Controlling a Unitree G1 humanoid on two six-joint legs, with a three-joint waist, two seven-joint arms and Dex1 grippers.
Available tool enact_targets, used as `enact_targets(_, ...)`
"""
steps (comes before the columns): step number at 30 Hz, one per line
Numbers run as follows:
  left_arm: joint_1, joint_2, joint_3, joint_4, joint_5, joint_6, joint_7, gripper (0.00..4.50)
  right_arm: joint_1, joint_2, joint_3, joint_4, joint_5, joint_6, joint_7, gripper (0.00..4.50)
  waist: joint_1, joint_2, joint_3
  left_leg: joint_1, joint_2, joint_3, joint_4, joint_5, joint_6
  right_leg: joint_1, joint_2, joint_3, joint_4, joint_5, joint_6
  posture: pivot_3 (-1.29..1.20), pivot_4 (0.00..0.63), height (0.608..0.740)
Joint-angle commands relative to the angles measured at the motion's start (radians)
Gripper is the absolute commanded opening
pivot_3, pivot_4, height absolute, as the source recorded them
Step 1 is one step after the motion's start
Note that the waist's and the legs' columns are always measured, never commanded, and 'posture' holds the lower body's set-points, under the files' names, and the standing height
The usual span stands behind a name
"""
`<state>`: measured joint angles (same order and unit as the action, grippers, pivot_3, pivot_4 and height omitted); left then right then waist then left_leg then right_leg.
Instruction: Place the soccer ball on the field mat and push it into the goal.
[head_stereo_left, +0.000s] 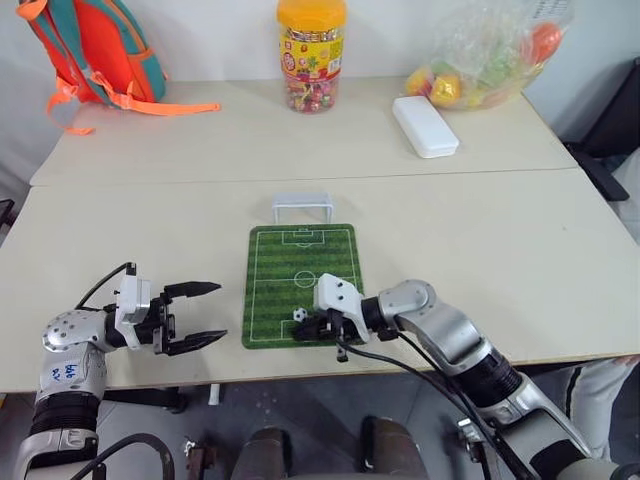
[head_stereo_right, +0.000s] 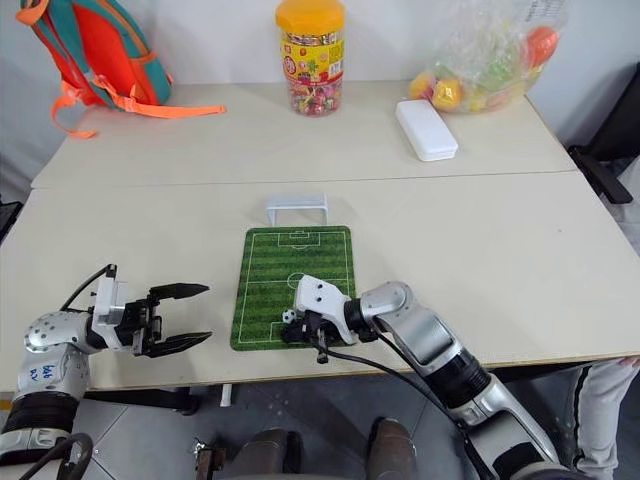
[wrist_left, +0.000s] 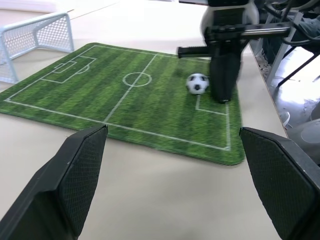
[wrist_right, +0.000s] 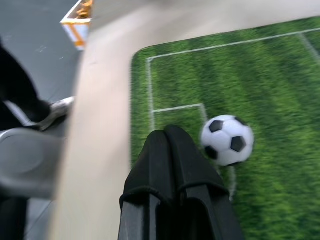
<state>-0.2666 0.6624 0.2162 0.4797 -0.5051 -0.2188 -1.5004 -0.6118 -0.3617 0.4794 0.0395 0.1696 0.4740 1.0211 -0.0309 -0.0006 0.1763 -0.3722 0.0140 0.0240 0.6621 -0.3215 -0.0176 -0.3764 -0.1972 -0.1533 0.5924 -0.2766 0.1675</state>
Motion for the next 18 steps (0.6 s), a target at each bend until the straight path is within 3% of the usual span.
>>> enact_targets(1, -0.011, 0.020, 0.012, -0.016, -0.012, -0.002, -0.034, 4.50, -0.088, 0.010, -0.139, 0.094, -0.007, -0.041, -0.091, 0.02, 0.002, 0.000, 0.000, 0.000, 0.000, 0.000, 0.000, 0.000, 0.000, 0.000, 0.000, 0.000, 0.000, 0.000, 0.000, 0.00, 0.150, 0.740)
enact_targets(8, -0.029, 0.021, 0.016, 0.005, -0.005, -0.014, -0.021, 4.50, -0.142, 0.016, -0.315, 0.111, 0.042, 0.001, -0.188, 0.02, 0.001, 0.000, 0.000, 0.000, 0.000, 0.000, -0.002, 0.000, 0.000, -0.001, 0.000, -0.001, -0.001, 0.000, 0.000, 0.00, 0.150, 0.740)
enact_targets(18, -0.085, 0.023, 0.028, 0.031, 0.008, 0.108, 0.112, 4.50, -0.007, -0.132, -0.359, -0.040, 0.100, 0.005, -0.047, 0.02, 0.004, 0.000, 0.000, 0.000, 0.000, 0.001, -0.002, -0.001, 0.000, -0.001, 0.000, 0.000, -0.002, 0.000, 0.000, 0.00, 0.150, 0.740)
